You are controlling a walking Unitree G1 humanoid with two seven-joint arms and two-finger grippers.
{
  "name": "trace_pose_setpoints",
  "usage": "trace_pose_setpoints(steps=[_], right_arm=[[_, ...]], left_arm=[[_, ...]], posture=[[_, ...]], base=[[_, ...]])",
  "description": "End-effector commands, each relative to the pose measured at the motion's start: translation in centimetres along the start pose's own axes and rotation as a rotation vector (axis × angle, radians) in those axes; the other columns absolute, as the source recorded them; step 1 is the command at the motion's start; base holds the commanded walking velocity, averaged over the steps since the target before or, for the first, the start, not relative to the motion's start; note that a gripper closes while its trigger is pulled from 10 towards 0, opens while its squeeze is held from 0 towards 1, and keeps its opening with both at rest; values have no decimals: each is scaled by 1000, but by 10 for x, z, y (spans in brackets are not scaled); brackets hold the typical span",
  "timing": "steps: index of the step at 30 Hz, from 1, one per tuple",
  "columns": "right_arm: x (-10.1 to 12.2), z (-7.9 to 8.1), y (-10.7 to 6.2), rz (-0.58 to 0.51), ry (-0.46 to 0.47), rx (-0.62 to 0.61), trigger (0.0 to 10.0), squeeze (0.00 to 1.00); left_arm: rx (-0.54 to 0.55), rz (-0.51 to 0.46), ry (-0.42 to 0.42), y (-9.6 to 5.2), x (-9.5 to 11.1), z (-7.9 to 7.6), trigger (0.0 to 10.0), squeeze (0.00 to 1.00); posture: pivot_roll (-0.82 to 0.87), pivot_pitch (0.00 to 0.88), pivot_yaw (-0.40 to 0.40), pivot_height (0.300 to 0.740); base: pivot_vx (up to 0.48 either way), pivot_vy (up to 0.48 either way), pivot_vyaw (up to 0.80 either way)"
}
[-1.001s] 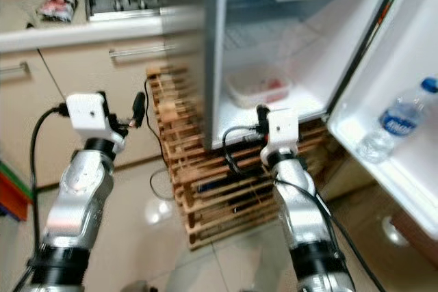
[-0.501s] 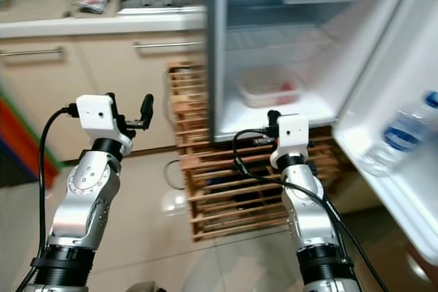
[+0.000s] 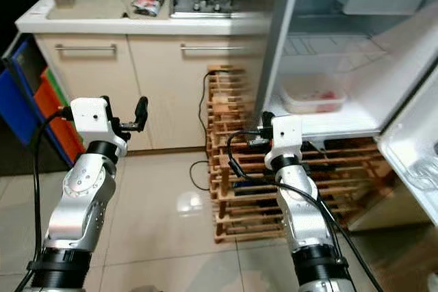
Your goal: Restocking fridge
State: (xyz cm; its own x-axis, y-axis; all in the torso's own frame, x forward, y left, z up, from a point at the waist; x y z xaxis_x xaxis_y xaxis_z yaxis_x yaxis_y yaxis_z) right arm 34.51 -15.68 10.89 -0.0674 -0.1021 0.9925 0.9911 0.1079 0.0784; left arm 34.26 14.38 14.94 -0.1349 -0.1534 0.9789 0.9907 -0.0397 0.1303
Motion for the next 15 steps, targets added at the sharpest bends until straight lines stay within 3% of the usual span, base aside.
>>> trace_pose_setpoints(steps=[1,7,10,11,15], right_arm=[[8,-4,-1,-40,-9,-13,10000,0],[25,-8,2,-114,-19,-85,10000,0],[36,10,8,-159,-27,-35,10000,0],[37,15,9,-159,-7,-22,10000,1000],[35,19,10,-144,63,-20,10000,1000]], left_arm=[[-6,16,-6,1,-1,-2,10000,0],[-5,14,8,2,0,-2,10000,0],[9,-4,8,4,4,2,10000,0],[9,-5,12,4,4,2,10000,0],[17,-4,23,4,4,3,10000,0]], posture=[[4,0,-19,740],[4,0,-13,740],[3,0,-6,740],[7,0,-8,740],[13,0,-9,740]], base=[[0,469,0],[0,471,742],[0,297,442],[0,0,0],[0,0,0]])
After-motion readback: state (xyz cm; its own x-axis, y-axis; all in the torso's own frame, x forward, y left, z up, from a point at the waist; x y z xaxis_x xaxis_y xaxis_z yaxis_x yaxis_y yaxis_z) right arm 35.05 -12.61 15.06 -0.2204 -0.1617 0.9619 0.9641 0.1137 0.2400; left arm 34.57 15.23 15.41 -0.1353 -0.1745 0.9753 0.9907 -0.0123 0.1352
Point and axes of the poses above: a point about 5 cm out from each wrist's last joint towards the gripper, its own y axis pointing out of the wrist towards the gripper, its own x axis along the axis of the wrist's last joint, z = x × y, the point moved 4 cm from there along y, pointing out of the wrist towards the gripper, and after that the axes turned 11 degrees about y, right-handed, at the moved point
